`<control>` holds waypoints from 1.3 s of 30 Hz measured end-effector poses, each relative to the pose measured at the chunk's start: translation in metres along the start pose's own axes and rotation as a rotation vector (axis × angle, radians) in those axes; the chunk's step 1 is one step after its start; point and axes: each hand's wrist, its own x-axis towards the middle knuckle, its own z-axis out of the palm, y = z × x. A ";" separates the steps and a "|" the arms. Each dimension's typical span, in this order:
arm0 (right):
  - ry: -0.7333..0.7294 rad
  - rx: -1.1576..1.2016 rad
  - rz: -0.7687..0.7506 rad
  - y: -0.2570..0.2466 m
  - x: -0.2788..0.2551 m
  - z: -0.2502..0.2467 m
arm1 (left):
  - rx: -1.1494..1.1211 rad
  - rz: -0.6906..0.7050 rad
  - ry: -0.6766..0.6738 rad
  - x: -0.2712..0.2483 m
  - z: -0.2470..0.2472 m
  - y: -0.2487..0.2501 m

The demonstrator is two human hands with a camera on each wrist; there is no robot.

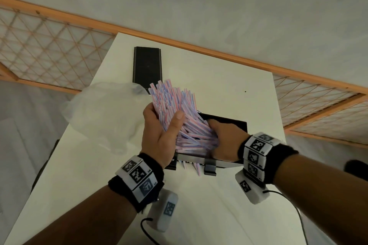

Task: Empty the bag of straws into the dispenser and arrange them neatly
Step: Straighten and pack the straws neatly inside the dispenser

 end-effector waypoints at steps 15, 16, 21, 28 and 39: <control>0.269 0.112 -0.253 -0.014 0.003 -0.008 | -0.058 -0.021 0.000 0.000 -0.002 0.007; 0.253 0.122 -0.206 -0.014 0.003 -0.006 | -0.074 -0.038 0.005 0.001 -0.003 0.007; 0.150 0.093 -0.006 -0.009 0.007 0.005 | -0.266 -0.196 0.054 0.022 -0.007 0.018; 0.089 0.452 -0.126 -0.016 0.026 0.013 | -0.401 -0.304 -0.121 0.048 -0.007 0.032; 0.330 0.449 -0.259 -0.025 0.008 -0.003 | -0.303 -0.034 -0.084 0.043 -0.013 0.057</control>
